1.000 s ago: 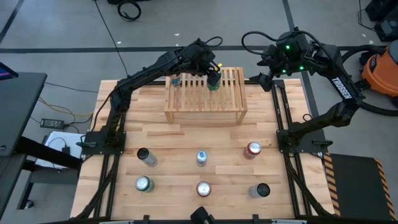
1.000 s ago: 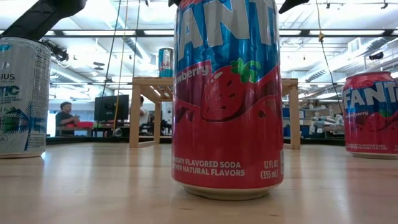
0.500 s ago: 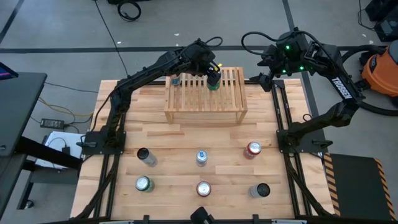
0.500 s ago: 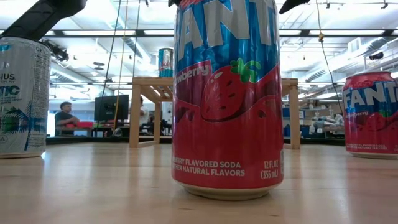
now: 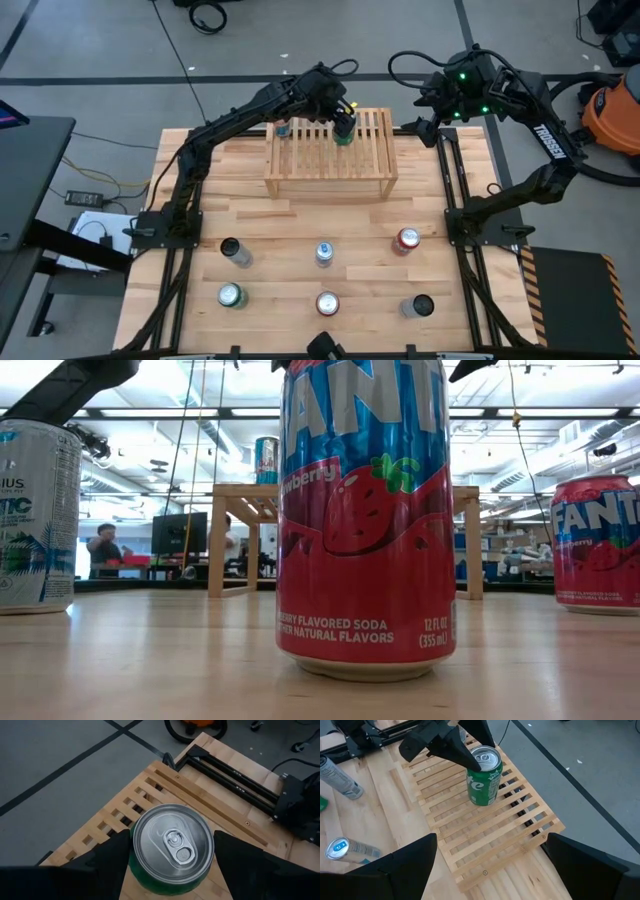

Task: Place canned beverage on shelf
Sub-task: Align the green soda can with the blue soda can on the shelf

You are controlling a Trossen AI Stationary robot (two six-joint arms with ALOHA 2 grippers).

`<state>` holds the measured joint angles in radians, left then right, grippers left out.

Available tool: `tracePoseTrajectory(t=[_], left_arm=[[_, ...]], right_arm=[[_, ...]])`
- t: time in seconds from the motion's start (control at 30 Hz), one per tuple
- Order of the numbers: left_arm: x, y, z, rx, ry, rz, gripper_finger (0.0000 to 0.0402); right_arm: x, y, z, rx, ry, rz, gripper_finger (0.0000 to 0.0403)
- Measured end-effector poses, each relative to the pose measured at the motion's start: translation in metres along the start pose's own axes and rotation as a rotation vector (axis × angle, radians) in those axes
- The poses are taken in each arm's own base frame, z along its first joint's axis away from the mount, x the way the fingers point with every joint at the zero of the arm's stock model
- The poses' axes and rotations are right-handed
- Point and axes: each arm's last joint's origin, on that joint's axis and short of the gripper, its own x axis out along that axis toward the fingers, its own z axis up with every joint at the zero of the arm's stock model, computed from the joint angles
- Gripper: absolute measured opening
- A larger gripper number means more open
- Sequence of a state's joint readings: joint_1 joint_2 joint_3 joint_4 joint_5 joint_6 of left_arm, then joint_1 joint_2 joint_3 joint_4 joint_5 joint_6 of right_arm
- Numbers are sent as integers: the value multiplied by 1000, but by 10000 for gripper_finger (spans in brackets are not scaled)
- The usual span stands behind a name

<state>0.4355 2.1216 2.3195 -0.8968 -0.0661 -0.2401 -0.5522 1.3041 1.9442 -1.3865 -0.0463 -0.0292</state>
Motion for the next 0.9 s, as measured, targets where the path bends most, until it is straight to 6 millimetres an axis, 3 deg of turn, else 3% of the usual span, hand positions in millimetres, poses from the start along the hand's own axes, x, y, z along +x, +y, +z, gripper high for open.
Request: tracePoseTrajectory(t=[0.9], left_arm=[[2,-1,-2,-2,13,-3,279]], right_arm=[[0,0,-1,0,9,0,387]])
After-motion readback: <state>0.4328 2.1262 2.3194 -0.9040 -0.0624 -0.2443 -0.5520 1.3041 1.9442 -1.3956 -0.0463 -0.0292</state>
